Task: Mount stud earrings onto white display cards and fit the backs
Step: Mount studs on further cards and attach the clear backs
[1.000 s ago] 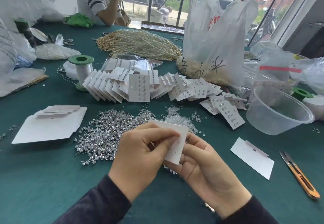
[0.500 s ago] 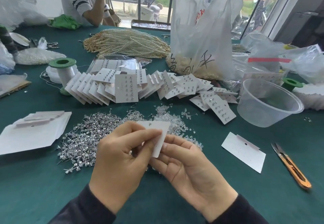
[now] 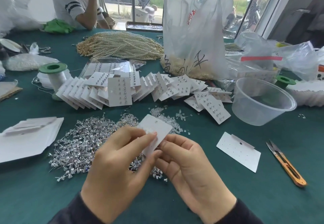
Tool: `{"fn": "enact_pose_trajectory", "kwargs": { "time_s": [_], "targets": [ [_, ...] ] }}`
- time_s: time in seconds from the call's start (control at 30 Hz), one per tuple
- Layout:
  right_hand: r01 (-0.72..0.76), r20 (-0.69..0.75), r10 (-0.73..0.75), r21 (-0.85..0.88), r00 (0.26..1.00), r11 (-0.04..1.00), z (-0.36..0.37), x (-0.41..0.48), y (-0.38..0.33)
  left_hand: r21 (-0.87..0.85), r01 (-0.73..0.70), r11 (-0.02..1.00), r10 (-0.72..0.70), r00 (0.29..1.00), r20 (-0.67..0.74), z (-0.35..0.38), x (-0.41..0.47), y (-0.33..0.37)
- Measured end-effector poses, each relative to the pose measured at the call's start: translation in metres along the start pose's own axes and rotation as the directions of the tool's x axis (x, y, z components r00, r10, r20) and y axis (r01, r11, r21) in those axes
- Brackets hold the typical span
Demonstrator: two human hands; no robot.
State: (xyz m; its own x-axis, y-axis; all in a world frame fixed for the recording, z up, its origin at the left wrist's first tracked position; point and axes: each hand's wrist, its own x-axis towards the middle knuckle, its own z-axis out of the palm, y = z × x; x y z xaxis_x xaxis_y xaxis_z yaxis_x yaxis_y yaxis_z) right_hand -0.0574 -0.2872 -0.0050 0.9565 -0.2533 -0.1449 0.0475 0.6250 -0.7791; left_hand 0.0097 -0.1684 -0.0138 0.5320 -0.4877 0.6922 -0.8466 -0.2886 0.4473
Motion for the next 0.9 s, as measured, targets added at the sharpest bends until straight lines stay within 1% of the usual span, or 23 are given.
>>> {"fn": "enact_pose_trajectory", "kwargs": {
  "time_s": [0.07,0.13,0.2,0.23,0.27,0.3,0.33,0.37,0.4,0.43,0.47,0.5,0.53,0.57,0.6,0.63,0.77,0.87,0.9],
  "targets": [
    [0.09,0.003,-0.091,-0.136,0.996,0.987,0.0,-0.001,0.002,0.036,-0.036,0.999,0.037,0.999,-0.03,0.0,0.0,-0.002],
    [0.229,0.024,-0.235,-0.345,0.972,0.91,0.001,0.0,0.007,0.026,-0.024,0.999,0.025,0.998,-0.053,0.0,0.0,-0.002],
    [0.389,0.079,-0.409,-0.515,0.909,0.764,0.004,0.003,0.014,-0.052,0.041,0.998,-0.046,0.995,-0.091,-0.002,0.0,-0.003],
    [0.469,0.134,-0.489,-0.576,0.862,0.67,0.005,0.004,0.016,-0.114,0.107,0.988,-0.121,0.985,-0.124,-0.004,0.0,-0.003],
    [0.537,0.205,-0.547,-0.629,0.812,0.563,0.005,0.006,0.018,-0.194,0.194,0.961,-0.227,0.961,-0.16,-0.006,0.002,-0.004],
    [0.579,0.27,-0.583,-0.684,0.767,0.444,0.005,0.007,0.019,-0.296,0.299,0.907,-0.362,0.914,-0.184,-0.007,0.005,-0.004],
    [0.583,0.316,-0.608,-0.752,0.729,0.308,0.002,0.009,0.019,-0.431,0.395,0.811,-0.508,0.841,-0.185,-0.008,0.007,-0.005],
    [0.532,0.341,-0.621,-0.834,0.706,0.148,-0.003,0.01,0.019,-0.583,0.453,0.675,-0.641,0.752,-0.157,-0.008,0.009,-0.008],
    [0.422,0.345,-0.618,-0.906,0.706,-0.024,-0.009,0.012,0.018,-0.715,0.482,0.506,-0.75,0.655,-0.089,-0.007,0.01,-0.013],
    [0.281,0.325,-0.599,-0.945,0.732,-0.169,-0.013,0.013,0.016,-0.793,0.502,0.345,-0.828,0.56,-0.006,-0.008,0.012,-0.018],
    [0.154,0.284,-0.559,-0.951,0.779,-0.269,-0.017,0.014,0.016,-0.834,0.514,0.203,-0.872,0.482,0.085,-0.01,0.013,-0.023],
    [0.075,0.236,-0.507,-0.945,0.829,-0.318,-0.02,0.015,0.017,-0.853,0.514,0.093,-0.893,0.423,0.157,-0.012,0.014,-0.027],
    [0.04,0.193,-0.469,-0.948,0.862,-0.316,-0.023,0.017,0.018,-0.862,0.507,0.01,-0.898,0.383,0.215,-0.015,0.015,-0.029],
    [0.032,0.164,-0.454,-0.958,0.876,-0.285,-0.024,0.019,0.019,-0.869,0.494,-0.046,-0.895,0.366,0.255,-0.016,0.016,-0.03],
    [0.036,0.153,-0.458,-0.966,0.876,-0.255,-0.024,0.02,0.018,-0.871,0.486,-0.077,-0.89,0.36,0.28,-0.017,0.016,-0.03],
    [0.04,0.152,-0.47,-0.97,0.87,-0.24,-0.023,0.022,0.018,-0.867,0.49,-0.09,-0.887,0.357,0.294,-0.018,0.017,-0.03],
    [0.016,0.132,-0.47,-0.97,0.872,-0.244,-0.026,0.027,0.017,-0.829,0.547,-0.118,-0.854,0.37,0.366,-0.016,0.015,-0.023],
    [0.029,0.138,-0.454,-0.971,0.88,-0.239,-0.027,0.031,0.015,-0.801,0.58,-0.15,-0.837,0.357,0.415,-0.013,0.015,-0.02],
    [0.036,0.15,-0.448,-0.967,0.881,-0.252,-0.026,0.032,0.014,-0.797,0.584,-0.156,-0.831,0.358,0.425,-0.013,0.016,-0.019]
  ]
}}
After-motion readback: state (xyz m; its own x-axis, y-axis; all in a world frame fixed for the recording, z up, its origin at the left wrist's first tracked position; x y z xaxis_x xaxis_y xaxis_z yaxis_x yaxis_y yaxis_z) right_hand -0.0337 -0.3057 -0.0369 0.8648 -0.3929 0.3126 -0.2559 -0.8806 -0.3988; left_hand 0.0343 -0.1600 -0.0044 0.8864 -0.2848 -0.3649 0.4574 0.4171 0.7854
